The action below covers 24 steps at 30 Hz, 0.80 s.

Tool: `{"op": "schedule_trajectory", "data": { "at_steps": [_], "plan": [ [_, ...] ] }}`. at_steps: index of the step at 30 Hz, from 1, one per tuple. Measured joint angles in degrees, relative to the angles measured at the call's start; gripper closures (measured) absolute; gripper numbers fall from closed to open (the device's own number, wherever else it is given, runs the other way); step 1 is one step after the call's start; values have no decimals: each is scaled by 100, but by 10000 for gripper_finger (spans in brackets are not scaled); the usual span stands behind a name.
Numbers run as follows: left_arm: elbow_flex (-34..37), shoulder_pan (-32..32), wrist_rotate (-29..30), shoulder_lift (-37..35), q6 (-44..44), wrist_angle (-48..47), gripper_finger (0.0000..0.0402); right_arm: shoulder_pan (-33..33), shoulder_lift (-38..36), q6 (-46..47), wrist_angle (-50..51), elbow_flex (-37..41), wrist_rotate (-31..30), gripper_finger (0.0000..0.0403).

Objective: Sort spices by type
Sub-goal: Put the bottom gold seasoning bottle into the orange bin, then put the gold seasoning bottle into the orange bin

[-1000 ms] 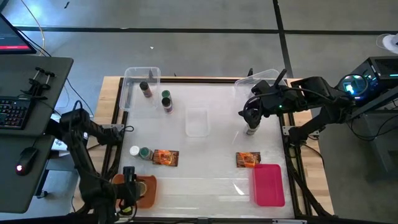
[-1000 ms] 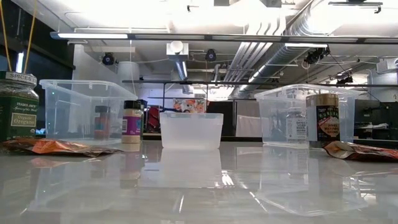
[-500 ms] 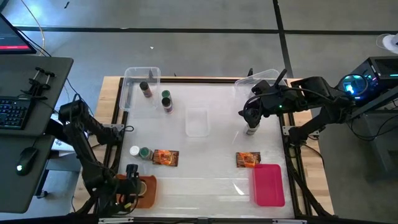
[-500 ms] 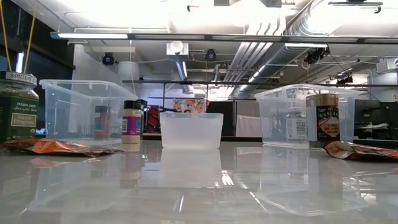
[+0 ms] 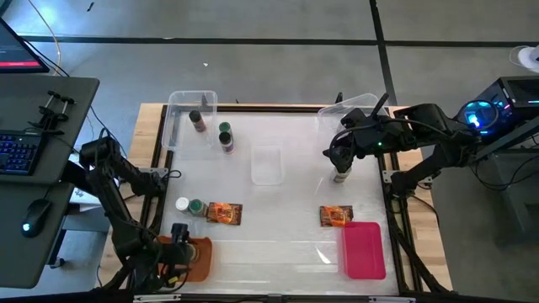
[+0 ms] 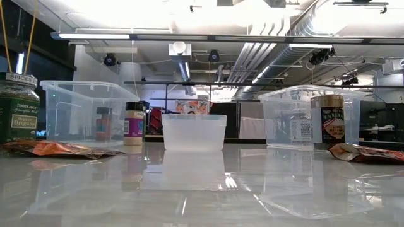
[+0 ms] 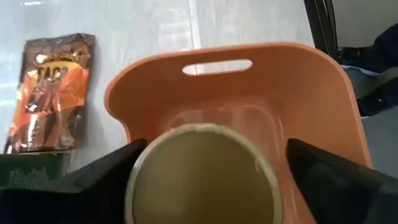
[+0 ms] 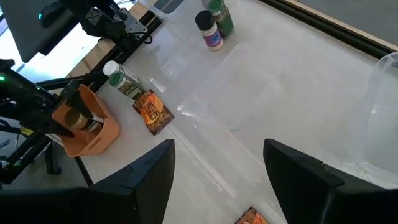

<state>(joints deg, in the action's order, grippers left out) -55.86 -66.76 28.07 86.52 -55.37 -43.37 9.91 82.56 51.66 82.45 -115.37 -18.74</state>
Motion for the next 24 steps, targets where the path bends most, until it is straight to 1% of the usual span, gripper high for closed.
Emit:
{"op": "schedule_trajectory", "data": {
  "at_steps": [2, 6, 10, 13, 15, 18, 20, 22, 24],
  "plan": [
    [0, 1, -140, 0, -3, -2, 12, 0, 0, 0, -1, 0, 0, 163],
    [0, 14, -371, -28, -182, -15, 10, 0, 0, 0, 0, 0, 0, 163],
    [-270, 129, -349, -239, -292, -563, 9, 0, 0, 0, -1, 0, 0, 163],
    [-500, 255, -156, -458, -299, -1172, 9, 0, 0, 0, 0, 0, 0, 163],
    [-608, 342, 6, -633, -299, -1329, 8, 0, 0, 0, -2, 0, 0, 163],
    [-678, 495, 295, -936, -297, -1323, 8, 0, 0, -2, 0, 0, 3, 163],
    [-711, 635, 615, -1154, -228, -1219, 8, -2, 0, -15, 8, 0, 60, 163],
    [-721, 806, 934, -1383, -12, -1036, 8, -20, 0, -50, 72, 0, 162, 163],
    [-721, 982, 1127, -1567, 212, -907, 7, -53, 0, -11, 176, 0, 271, 163]
  ]
}}
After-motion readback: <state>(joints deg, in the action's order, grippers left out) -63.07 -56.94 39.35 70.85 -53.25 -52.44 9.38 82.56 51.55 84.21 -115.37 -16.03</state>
